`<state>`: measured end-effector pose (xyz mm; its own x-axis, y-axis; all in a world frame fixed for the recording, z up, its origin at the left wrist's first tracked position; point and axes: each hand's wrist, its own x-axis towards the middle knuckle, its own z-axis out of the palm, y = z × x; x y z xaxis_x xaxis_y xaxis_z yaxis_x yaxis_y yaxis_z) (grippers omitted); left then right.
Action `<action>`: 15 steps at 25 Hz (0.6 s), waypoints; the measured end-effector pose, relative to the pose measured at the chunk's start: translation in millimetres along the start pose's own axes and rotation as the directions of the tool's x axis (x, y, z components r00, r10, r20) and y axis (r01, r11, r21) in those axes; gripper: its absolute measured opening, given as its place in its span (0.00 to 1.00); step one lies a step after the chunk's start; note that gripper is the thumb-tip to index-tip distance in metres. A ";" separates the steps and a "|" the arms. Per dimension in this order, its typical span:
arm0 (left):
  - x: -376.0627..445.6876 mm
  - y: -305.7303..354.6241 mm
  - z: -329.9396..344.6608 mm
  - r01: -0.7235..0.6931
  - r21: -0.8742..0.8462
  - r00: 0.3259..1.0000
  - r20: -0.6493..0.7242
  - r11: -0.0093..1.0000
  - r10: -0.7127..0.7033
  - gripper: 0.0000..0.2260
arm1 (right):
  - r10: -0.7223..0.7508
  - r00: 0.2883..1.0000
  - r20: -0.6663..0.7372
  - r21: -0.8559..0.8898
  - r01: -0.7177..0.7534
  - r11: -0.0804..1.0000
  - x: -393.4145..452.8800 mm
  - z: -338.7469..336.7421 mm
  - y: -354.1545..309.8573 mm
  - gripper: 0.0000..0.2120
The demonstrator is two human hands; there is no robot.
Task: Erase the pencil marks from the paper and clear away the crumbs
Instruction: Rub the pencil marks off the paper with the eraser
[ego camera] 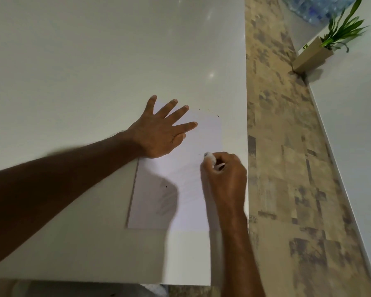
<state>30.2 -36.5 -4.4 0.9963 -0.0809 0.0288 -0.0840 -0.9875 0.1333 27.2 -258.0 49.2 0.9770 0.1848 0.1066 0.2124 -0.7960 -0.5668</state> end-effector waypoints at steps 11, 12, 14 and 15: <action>-1.6 0.7 -4.2 0.011 -0.010 1.000 0.011 1.000 -0.011 0.25 | 0.065 0.996 -0.061 -0.034 -0.067 0.997 6.5 0.1 -8.0 0.08; -1.6 0.8 -3.4 0.010 -0.003 1.000 0.009 1.000 -0.010 0.25 | 0.024 1.000 -0.011 -0.043 -0.025 0.999 -8.0 6.7 -14.2 0.07; -2.2 0.0 -1.7 0.007 0.000 1.000 0.004 1.000 -0.007 0.25 | -0.120 0.973 0.198 -0.035 0.129 0.991 -50.8 21.3 -24.1 0.04; -2.0 -0.3 -1.0 0.007 -0.001 1.000 0.002 1.000 -0.007 0.25 | -0.146 0.961 0.235 -0.017 0.154 0.988 -55.1 19.2 -20.2 0.04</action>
<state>28.3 -35.9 -3.6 0.9969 -0.0741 0.0258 -0.0770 -0.9879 0.1348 -31.2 -241.0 39.0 0.9032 0.4292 -0.0066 0.3608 -0.7674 -0.5300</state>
